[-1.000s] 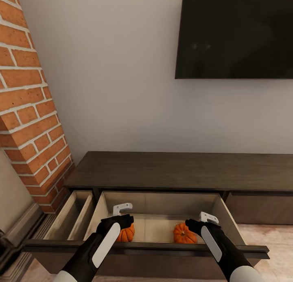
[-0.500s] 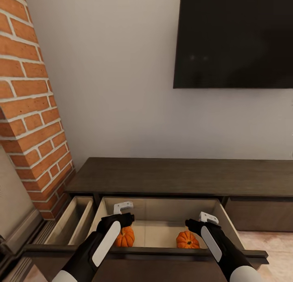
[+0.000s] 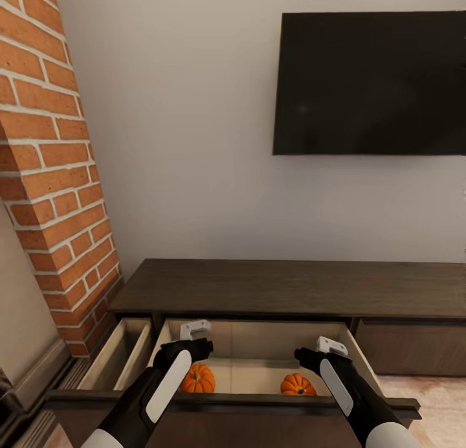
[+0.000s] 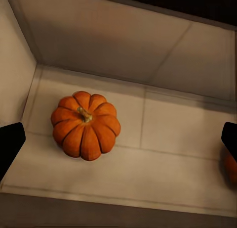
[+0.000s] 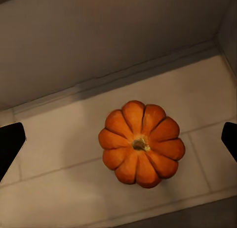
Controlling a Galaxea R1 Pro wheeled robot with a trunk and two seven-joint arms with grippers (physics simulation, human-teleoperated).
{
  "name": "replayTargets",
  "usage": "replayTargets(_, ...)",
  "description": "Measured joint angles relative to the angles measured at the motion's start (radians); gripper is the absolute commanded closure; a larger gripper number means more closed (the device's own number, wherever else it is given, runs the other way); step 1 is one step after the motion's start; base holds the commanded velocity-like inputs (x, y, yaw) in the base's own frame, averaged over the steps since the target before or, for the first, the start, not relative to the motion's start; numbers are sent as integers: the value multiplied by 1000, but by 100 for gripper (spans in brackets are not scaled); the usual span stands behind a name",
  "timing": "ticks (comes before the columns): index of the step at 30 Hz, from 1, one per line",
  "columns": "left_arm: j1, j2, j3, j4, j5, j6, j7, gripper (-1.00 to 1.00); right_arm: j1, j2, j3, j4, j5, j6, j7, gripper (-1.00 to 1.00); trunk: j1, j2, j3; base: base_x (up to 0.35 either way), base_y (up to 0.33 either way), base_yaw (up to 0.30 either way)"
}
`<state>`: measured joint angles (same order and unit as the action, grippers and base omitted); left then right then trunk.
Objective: Place each of the two pumpkins and all three candles from the living room inside a cabinet in the living room (use any cabinet), then make sure every cabinet is closed, and position the cauldron so it is next to a table in the living room.
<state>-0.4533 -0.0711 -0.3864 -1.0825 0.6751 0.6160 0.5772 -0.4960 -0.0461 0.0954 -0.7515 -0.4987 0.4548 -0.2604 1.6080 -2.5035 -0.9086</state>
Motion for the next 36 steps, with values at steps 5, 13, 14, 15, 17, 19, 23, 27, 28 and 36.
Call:
replayTargets(5,0,0,0,-1,0,0,0,-100,0,0,0,-1,0,0,1,-100,-2,1,19,-139,24,0)
replayTargets(13,0,0,0,-1,0,0,0,-100,0,0,0,-2,0,0,2,-100,-6,3,50,-11,2,0)
replayTargets(14,0,0,0,-1,0,0,0,-100,0,0,0,-2,1,0,2,-100,-6,3,54,0,0,0)
replayTargets(15,0,0,0,-1,0,0,0,-100,0,0,0,-2,1,0,2,-100,-7,3,58,0,0,0)
replayTargets(17,0,0,0,-1,0,0,0,-100,0,0,0,-2,1,0,2,-100,-8,4,66,0,0,0)
replayTargets(19,0,0,0,-1,0,0,0,-100,0,0,0,-2,0,0,2,-100,-15,18,72,0,0,0)
replayTargets(23,0,0,0,-1,0,0,0,-100,0,0,0,-2,0,0,2,-100,-31,46,85,-49,11,0)
replayTargets(27,0,0,0,-1,0,0,0,-100,0,0,0,-1,0,0,2,-100,-46,74,97,-186,56,0)
replayTargets(28,0,0,0,-1,0,0,0,-100,0,0,0,-2,0,0,2,-100,-50,81,100,-77,22,0)
replayTargets(36,0,0,0,-1,0,0,0,-100,0,0,0,-2,0,0,2,-100,-80,137,125,-111,26,0)
